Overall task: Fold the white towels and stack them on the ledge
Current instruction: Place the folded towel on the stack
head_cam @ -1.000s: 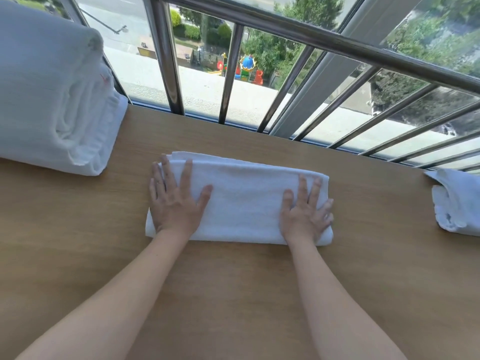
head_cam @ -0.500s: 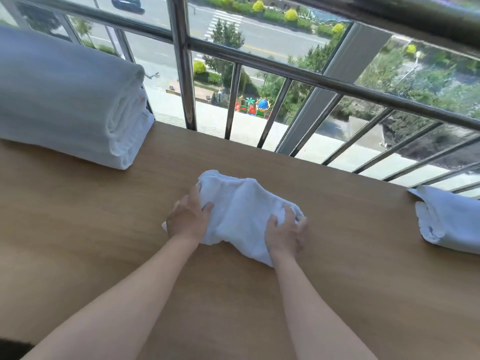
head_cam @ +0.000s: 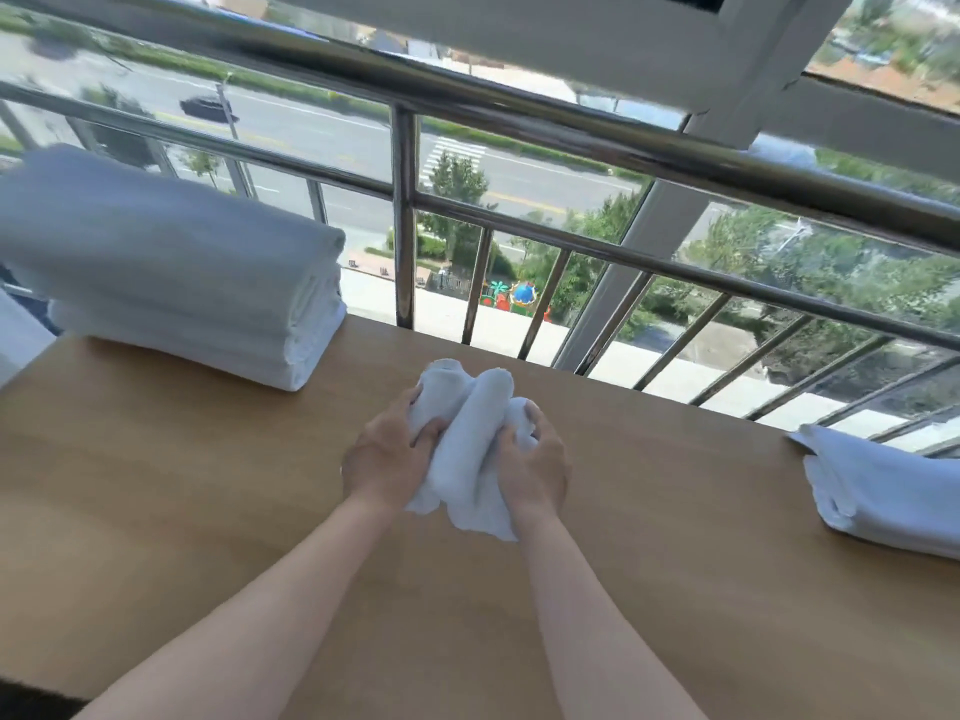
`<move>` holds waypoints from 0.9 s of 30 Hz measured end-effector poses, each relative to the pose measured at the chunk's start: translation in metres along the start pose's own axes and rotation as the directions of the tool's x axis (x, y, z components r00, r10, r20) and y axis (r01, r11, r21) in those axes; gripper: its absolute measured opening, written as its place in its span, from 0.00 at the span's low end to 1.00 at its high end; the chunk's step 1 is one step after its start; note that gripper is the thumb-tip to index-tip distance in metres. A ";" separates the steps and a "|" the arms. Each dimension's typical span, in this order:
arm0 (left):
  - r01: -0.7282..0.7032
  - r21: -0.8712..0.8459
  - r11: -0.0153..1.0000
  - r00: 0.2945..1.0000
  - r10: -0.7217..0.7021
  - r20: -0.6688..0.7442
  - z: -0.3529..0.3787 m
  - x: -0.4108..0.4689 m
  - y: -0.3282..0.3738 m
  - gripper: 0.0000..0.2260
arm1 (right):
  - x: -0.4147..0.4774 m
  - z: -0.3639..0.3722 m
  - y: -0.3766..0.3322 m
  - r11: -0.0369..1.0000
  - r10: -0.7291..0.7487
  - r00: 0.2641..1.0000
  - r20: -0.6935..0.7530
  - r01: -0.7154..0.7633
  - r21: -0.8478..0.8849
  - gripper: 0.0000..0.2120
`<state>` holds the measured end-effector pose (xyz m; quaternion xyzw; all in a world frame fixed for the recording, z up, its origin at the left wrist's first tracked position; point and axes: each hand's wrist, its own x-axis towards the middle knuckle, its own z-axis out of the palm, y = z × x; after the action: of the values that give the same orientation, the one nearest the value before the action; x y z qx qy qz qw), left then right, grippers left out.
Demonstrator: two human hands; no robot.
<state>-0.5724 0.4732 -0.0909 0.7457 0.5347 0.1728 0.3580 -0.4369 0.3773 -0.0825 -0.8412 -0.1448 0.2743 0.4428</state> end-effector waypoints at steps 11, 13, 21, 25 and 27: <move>-0.239 -0.164 0.957 0.960 0.207 -0.189 -0.176 0.102 -0.012 0.18 | -0.032 0.113 -0.189 0.967 -0.191 0.943 -0.271 0.228 0.113 0.11; -0.289 -0.171 0.942 0.940 0.245 -0.239 -0.214 0.126 -0.019 0.18 | -0.035 0.141 -0.223 0.956 -0.226 0.928 -0.297 0.269 0.115 0.09; -0.308 -0.114 0.944 0.903 0.253 -0.348 -0.331 0.220 -0.078 0.20 | -0.030 0.253 -0.316 0.927 -0.355 0.903 -0.241 0.374 0.036 0.21; -0.268 -0.041 0.962 0.906 0.238 -0.351 -0.380 0.268 -0.123 0.20 | -0.013 0.277 -0.323 0.924 -0.381 0.890 -0.251 0.378 -0.061 0.20; -0.199 0.046 0.979 0.919 0.203 -0.338 -0.401 0.291 -0.147 0.20 | -0.005 0.281 -0.315 0.945 -0.323 0.912 -0.253 0.298 -0.133 0.23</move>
<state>-0.8210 0.9064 0.0414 0.7574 0.5100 0.3323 0.2363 -0.6070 0.7405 0.0507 -0.8564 -0.2273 0.0757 0.4573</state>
